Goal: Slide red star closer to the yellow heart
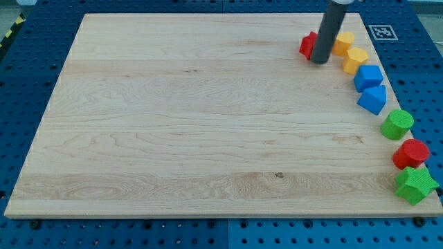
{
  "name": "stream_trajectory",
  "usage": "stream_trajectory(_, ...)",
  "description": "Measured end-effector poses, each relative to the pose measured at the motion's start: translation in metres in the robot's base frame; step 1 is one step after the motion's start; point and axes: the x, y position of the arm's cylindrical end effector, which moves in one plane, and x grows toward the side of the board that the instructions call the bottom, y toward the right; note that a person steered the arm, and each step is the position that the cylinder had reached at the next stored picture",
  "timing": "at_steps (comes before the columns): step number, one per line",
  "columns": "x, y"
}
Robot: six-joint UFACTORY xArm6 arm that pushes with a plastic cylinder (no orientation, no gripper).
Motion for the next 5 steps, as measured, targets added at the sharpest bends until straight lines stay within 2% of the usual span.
stream_trajectory(2, -0.029, -0.083)
stream_trajectory(3, -0.041, -0.099)
stream_trajectory(5, -0.041, -0.071)
